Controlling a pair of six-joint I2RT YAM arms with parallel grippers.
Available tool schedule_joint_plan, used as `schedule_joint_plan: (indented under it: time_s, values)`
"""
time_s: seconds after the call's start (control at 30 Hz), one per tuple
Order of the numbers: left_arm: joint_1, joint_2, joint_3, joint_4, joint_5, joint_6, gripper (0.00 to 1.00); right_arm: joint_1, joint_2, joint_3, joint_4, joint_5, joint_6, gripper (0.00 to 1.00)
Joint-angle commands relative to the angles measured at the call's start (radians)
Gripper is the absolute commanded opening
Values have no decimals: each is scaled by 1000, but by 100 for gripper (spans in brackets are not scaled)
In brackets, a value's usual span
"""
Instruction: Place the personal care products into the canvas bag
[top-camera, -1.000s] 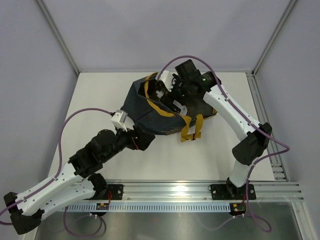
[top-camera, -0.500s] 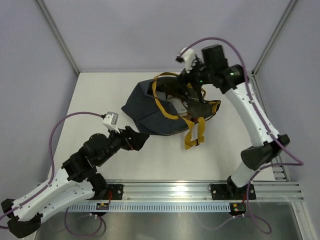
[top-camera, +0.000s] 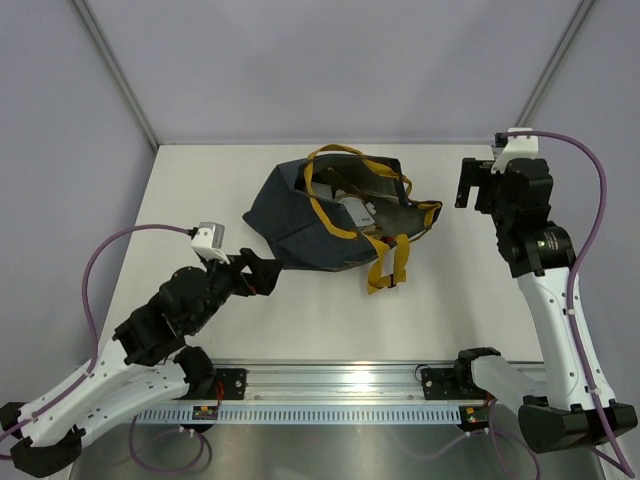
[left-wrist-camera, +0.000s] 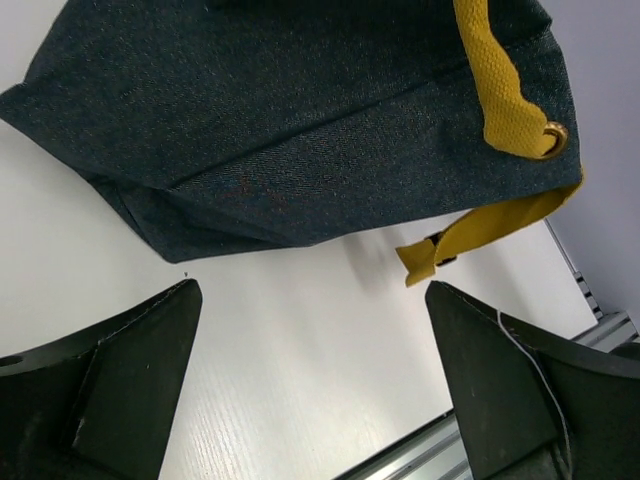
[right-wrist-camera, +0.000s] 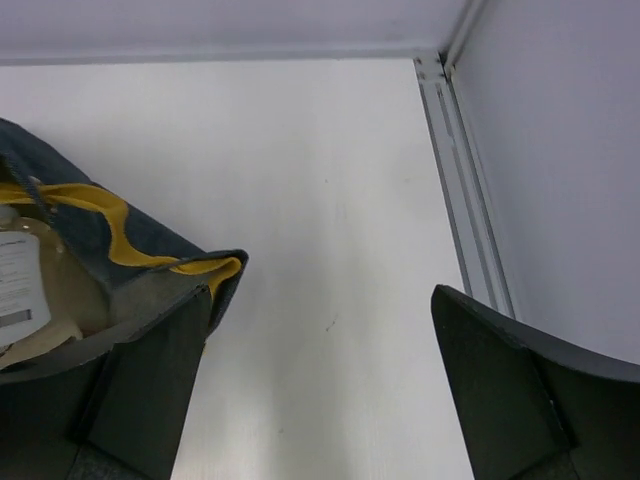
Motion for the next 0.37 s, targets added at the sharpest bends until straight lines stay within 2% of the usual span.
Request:
schedule_joint_plan:
  time_s: [0.0, 0.33]
  values:
    - [-1, -13, 51, 11, -56, 26, 99, -13, -38, -78, 48, 152, 112, 99]
    - [-1, -14, 68, -22, -34, -4, 99, -21, -27, -61, 50, 171, 111, 100]
